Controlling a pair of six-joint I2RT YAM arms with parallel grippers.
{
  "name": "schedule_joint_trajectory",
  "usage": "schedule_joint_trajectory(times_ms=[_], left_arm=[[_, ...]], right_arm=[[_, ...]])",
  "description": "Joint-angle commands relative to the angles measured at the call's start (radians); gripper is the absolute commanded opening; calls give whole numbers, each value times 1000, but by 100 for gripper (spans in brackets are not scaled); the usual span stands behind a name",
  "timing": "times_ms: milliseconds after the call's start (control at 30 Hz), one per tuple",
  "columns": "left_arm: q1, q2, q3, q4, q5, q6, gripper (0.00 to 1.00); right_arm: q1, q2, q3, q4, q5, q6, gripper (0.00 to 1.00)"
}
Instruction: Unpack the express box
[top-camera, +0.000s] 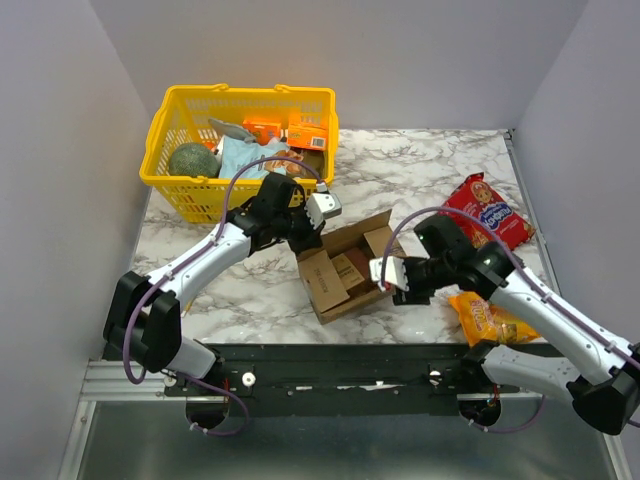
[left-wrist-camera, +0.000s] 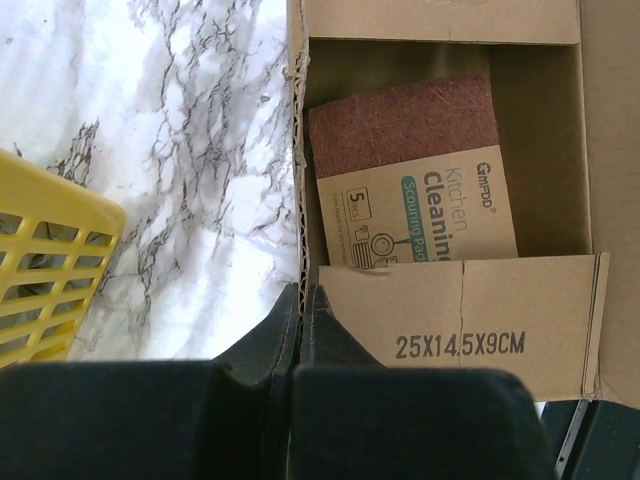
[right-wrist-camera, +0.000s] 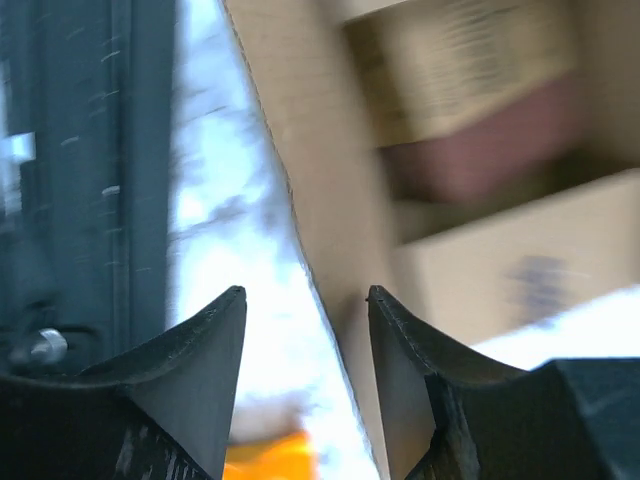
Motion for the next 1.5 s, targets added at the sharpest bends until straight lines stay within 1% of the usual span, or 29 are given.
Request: schedule_joint_trajectory(times_ms=[0,67,167,267,300,400,433,467,500,533,567,600,633,767,867,900,1033,1100,1200,1233,1300,1333,1367,1400,1433,1467], left_arm=[[0,5,16,-10,89,-5,0],[0,3,13,3,92,-6,0],[0,5,16,4,102,-5,0],[0,2,20,1,102,-3,0],[0,-1,20,3,104,-5,0],[0,2,14,7,101,-5,0],[0,0,11,9,101,-8,0],[0,0,10,10,101,-9,0],[0,0,4,10,99,-13,0],[0,2,2,15,99,-13,0],[0,2,-3,18,95,-14,0],[0,3,-9,20,92,-16,0],[-2,5,-10,21,89,-16,0],[-2,8,-16,21,86,-14,0],[-2,9,-16,20,84,-14,0],[-2,12,-18,23,85,-16,0],[-2,28,-18,33,96,-34,0],[-2,31,-13,33,98,-36,0],[-2,32,-10,30,95,-33,0],[-2,34,-10,27,96,-31,0],[-2,32,-12,27,92,-29,0],[-2,29,-15,27,92,-28,0],[-2,29,-16,26,90,-26,0],[-2,26,-22,26,90,-22,0],[-2,26,-26,24,90,-19,0],[-2,25,-29,24,90,-16,0]], right_arm=[[0,6,164,2,76,-11,59],[-4,13,211,3,55,-27,59],[-4,47,236,35,30,-18,59],[-4,97,226,115,10,7,58],[-4,111,207,167,-1,7,57],[-4,180,166,247,-31,-22,57],[-4,202,158,256,-41,-42,57],[-4,223,143,261,-48,-69,61],[-3,223,123,313,-45,-120,66],[-3,217,51,362,-41,-132,72],[-3,201,19,403,-39,-155,73],[-3,199,-7,434,-47,-232,73],[0,197,-46,440,-53,-258,73],[16,207,-109,463,-87,-326,73],[48,220,-152,529,-75,-349,73],[57,229,-178,581,-59,-355,73],[102,318,-204,672,-10,-367,68],[108,331,-222,715,1,-399,67],[114,343,-248,744,31,-404,58],[114,340,-250,746,37,-398,47],[114,310,-242,746,51,-357,32],[112,299,-232,746,57,-331,19],[112,280,-207,741,64,-305,15],[112,251,-192,737,83,-244,11],[112,234,-176,735,93,-210,6],[109,222,-137,727,97,-176,3]])
